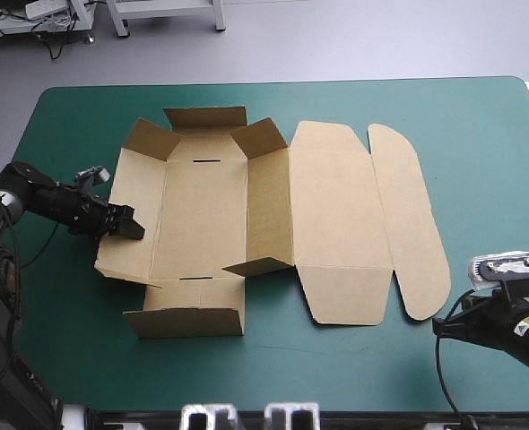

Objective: Fold the box

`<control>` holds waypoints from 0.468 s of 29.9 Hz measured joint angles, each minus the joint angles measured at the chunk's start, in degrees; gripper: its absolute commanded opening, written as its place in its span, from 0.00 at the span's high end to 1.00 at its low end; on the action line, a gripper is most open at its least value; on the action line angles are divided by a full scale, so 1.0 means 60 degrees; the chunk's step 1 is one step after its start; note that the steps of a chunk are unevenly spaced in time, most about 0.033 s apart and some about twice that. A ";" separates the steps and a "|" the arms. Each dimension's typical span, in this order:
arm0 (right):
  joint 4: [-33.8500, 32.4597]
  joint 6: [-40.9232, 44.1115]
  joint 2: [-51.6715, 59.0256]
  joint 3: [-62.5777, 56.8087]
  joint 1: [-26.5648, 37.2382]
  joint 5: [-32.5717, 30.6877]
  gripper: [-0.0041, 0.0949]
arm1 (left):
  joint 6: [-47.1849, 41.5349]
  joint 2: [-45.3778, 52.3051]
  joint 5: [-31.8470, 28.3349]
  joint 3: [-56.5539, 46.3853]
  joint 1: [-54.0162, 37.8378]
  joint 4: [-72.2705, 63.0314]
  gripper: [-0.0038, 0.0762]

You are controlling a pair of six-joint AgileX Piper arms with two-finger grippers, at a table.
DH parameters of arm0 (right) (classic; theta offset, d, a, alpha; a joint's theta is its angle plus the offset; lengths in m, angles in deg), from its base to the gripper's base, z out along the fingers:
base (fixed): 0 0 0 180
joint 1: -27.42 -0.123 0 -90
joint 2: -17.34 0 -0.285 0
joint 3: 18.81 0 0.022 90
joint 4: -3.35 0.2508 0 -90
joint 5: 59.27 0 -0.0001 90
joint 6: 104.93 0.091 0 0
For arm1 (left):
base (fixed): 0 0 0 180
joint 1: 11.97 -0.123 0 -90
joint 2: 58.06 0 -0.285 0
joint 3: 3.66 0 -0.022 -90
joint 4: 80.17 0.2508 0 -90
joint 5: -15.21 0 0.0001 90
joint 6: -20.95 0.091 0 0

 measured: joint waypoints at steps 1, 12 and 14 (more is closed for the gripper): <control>0.0000 0.0000 0.0000 0.0000 0.0000 0.0000 0.98 | 0.0000 -0.0020 0.0000 -0.0033 0.0068 -0.0043 0.82; -0.0011 0.0000 0.0000 0.0000 0.0000 0.0000 0.98 | 0.1115 0.0131 0.0169 -0.0068 0.0907 -0.0627 0.96; -0.0011 0.0000 0.0000 0.0000 0.0000 0.0000 0.98 | 0.1574 0.0218 0.0209 0.0027 0.1217 -0.0621 0.96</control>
